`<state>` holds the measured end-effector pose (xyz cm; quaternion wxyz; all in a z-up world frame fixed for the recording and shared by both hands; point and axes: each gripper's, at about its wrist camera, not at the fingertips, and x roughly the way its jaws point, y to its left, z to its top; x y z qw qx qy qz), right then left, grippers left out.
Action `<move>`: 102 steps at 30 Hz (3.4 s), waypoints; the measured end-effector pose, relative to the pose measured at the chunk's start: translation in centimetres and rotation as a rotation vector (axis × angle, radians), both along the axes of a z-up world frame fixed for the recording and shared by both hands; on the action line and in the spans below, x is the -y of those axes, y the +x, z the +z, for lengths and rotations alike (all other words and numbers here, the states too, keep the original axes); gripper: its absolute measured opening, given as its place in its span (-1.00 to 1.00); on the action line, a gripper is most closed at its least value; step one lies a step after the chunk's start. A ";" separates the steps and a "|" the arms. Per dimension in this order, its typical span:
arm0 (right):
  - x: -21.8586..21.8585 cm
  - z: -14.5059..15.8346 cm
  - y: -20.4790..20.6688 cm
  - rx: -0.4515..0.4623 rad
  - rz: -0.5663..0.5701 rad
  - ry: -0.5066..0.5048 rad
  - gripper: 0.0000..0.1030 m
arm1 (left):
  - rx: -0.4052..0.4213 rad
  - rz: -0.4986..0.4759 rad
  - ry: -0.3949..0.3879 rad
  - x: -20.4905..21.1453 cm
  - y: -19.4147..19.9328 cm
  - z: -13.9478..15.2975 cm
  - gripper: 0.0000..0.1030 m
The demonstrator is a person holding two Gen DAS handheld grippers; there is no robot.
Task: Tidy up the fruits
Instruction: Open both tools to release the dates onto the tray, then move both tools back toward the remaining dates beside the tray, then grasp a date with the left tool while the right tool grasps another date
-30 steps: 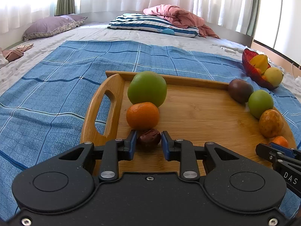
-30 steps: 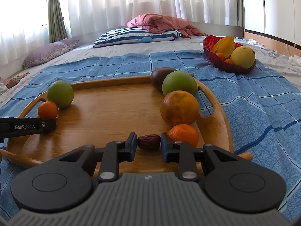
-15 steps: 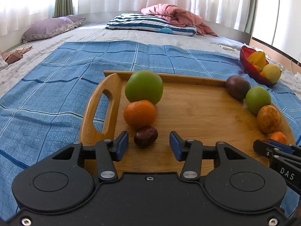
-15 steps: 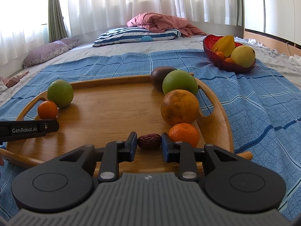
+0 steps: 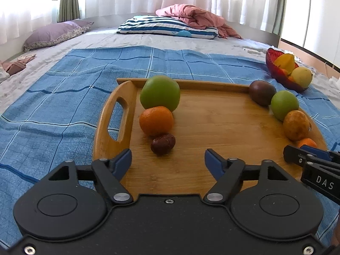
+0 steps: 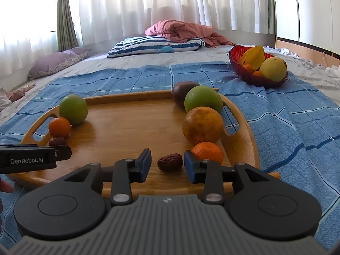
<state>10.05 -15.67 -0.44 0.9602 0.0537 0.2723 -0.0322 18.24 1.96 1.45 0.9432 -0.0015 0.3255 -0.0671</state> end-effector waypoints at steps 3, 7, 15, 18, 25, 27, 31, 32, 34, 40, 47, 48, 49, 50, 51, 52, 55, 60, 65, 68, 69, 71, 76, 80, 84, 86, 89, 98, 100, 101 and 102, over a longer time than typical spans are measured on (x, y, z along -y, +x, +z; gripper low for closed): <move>-0.1 0.2 -0.4 0.012 0.002 -0.012 0.17 | 0.005 -0.004 0.000 0.0 -0.6 0.3 0.56; -0.3 0.6 -1.1 0.031 0.002 -0.032 0.27 | 0.014 -0.007 0.005 0.0 -1.5 0.6 0.62; -0.2 1.1 -2.2 0.053 0.005 -0.048 0.44 | 0.019 -0.016 -0.016 -0.1 -3.3 0.9 0.76; -0.1 1.1 -2.7 0.058 0.005 -0.055 0.50 | 0.019 -0.028 -0.012 0.1 -3.9 1.0 0.78; 0.0 1.0 -4.0 0.056 0.013 -0.072 0.58 | 0.021 -0.048 -0.019 0.5 -5.6 1.2 0.81; 0.1 1.0 -4.4 0.057 0.015 -0.075 0.60 | 0.018 -0.056 -0.022 0.7 -6.1 1.2 0.81; 0.3 0.9 -5.2 0.055 0.024 -0.078 0.63 | 0.016 -0.065 -0.019 1.0 -7.0 1.1 0.82; 0.4 0.8 -5.4 0.054 0.025 -0.080 0.63 | 0.015 -0.067 -0.019 1.0 -7.1 1.1 0.86; 0.5 0.6 -5.8 0.052 0.027 -0.085 0.64 | 0.014 -0.071 -0.019 1.1 -7.5 1.0 0.86; 0.6 0.2 -7.0 0.050 0.045 -0.112 0.64 | 0.013 -0.099 -0.021 1.7 -8.9 0.9 0.87; 0.6 -0.2 -8.8 0.060 0.091 -0.140 0.64 | 0.002 -0.140 -0.016 2.8 -9.9 0.6 0.88; 0.6 -0.2 -9.0 0.061 0.095 -0.136 0.64 | -0.001 -0.144 -0.017 2.9 -9.9 0.5 0.88; 0.7 -0.3 -9.2 0.061 0.099 -0.132 0.64 | -0.004 -0.149 -0.018 3.0 -10.0 0.4 0.88; 0.7 -0.3 -9.4 0.060 0.102 -0.130 0.64 | -0.007 -0.151 -0.020 3.1 -10.1 0.4 0.88; 0.7 -0.4 -9.5 0.059 0.103 -0.130 0.64 | -0.009 -0.156 -0.021 3.3 -10.1 0.3 0.88; 0.7 -0.4 -9.7 0.060 0.106 -0.131 0.64 | -0.011 -0.160 -0.021 3.4 -10.2 0.3 0.88; 0.7 -0.5 -10.2 0.068 0.120 -0.133 0.64 | -0.013 -0.174 -0.020 3.8 -10.3 0.2 0.88; 0.6 -0.6 -10.8 0.077 0.138 -0.139 0.64 | -0.033 -0.198 -0.027 4.6 -10.1 0.1 0.83; 0.6 -0.8 -11.3 0.079 0.162 -0.118 0.64 | -0.060 -0.231 -0.043 5.4 -10.0 -0.1 0.52; 0.4 -1.1 -11.5 0.078 0.180 -0.116 0.64 | -0.074 -0.248 -0.051 5.9 -9.8 -0.2 0.19; 0.3 -1.1 -11.6 0.076 0.184 -0.113 0.64 | -0.081 -0.257 -0.057 6.0 -9.8 -0.2 0.13; 0.1 -1.3 -11.6 0.065 0.191 -0.116 0.64 | -0.091 -0.270 -0.071 6.3 -9.6 -0.2 0.04; -0.3 -2.1 -11.5 0.044 0.200 -0.120 0.64 | -0.101 -0.287 -0.084 7.1 -9.3 -0.2 -0.20; -0.4 -2.2 -11.5 0.042 0.204 -0.108 0.63 | -0.116 -0.304 -0.087 7.6 -9.3 -0.5 -0.55; -0.4 -2.2 -11.4 0.040 0.207 -0.100 0.61 | -0.099 -0.310 -0.067 7.9 -9.7 -0.5 -0.55; -0.4 -2.3 -11.2 0.038 0.210 -0.094 0.58 | -0.100 -0.307 -0.072 7.8 -9.7 -0.5 -0.55; -0.4 -2.2 -11.1 0.038 0.215 -0.084 0.49 | -0.091 -0.294 -0.066 7.5 -9.8 -0.4 -0.56; -0.9 -2.2 -10.9 0.043 0.235 -0.066 0.01 | -0.064 -0.251 -0.044 5.8 -10.2 0.1 -0.56; -1.0 -2.2 -10.8 0.044 0.242 -0.064 -0.07 | -0.057 -0.241 -0.041 5.5 -10.3 0.2 -0.56; -1.1 -2.2 -10.8 0.045 0.244 -0.063 -0.07 | -0.055 -0.234 -0.040 5.3 -10.4 0.2 -0.56; -1.1 -2.1 -10.8 0.045 0.244 -0.062 -0.08 | -0.053 -0.226 -0.039 5.0 -10.5 0.2 -0.56</move>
